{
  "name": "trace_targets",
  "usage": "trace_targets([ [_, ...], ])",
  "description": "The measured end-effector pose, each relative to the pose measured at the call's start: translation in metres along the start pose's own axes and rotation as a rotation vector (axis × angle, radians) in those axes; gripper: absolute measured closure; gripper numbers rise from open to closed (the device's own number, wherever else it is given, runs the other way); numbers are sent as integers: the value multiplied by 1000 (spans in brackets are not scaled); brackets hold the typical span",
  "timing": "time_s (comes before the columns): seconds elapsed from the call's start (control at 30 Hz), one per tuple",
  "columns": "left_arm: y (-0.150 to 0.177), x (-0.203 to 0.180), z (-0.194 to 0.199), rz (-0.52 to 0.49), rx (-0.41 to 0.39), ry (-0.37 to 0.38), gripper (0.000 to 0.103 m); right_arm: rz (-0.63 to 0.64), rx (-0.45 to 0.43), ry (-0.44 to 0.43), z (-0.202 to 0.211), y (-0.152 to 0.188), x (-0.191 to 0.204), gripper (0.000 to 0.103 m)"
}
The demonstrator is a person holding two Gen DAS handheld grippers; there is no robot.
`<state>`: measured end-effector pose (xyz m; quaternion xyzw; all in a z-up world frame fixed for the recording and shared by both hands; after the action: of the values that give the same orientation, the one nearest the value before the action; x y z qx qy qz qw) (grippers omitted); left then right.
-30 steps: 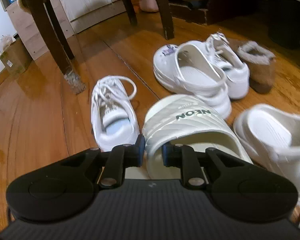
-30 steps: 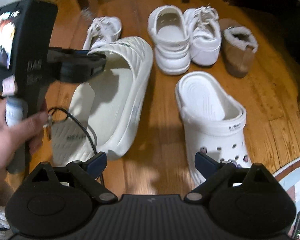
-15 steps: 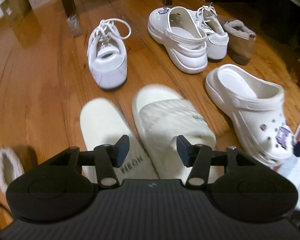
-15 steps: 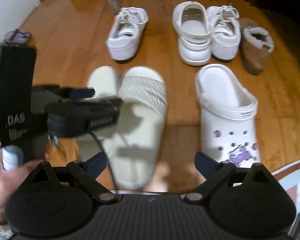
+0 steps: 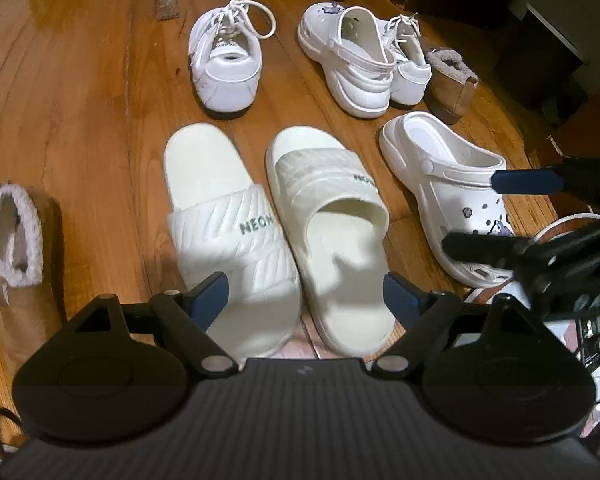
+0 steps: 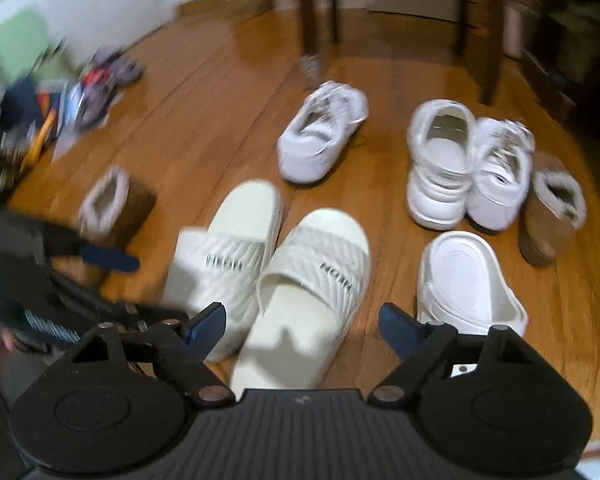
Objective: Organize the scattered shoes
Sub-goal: 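Carry the slide with the left gripper beside the first NEON slide, release, then move the right tool to the second NEON slide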
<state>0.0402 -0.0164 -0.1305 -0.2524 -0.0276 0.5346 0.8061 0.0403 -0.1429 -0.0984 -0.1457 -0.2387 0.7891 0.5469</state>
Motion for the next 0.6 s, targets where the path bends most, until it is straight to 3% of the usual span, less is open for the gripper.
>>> trace_targets([
  [0.1, 8, 0, -7, -39, 14, -32, 16, 107, 25, -11, 2, -1, 12, 22],
  [0.27, 13, -1, -18, -57, 38, 19, 16, 236, 61, -49, -2, -2, 22, 22],
  [0.4, 14, -5, -21, -115, 43, 8, 16, 329, 105, -111, -9, -12, 26, 21],
  [0.6, 14, 1, -26, -77, 70, 52, 16, 395, 160, -130, -39, -33, 20, 18],
])
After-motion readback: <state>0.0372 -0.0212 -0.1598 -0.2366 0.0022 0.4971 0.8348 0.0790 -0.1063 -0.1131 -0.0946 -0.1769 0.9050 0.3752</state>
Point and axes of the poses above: each gripper's, at about its wrist camera, not at the fingertips, and z roughly against the way its jaws point, x to its left, y to its underside, the point moved 7 cm from there along -z, roughly the way its jaws point, and after that the axes turned 2 degrees about y, right-handed, at the moved point
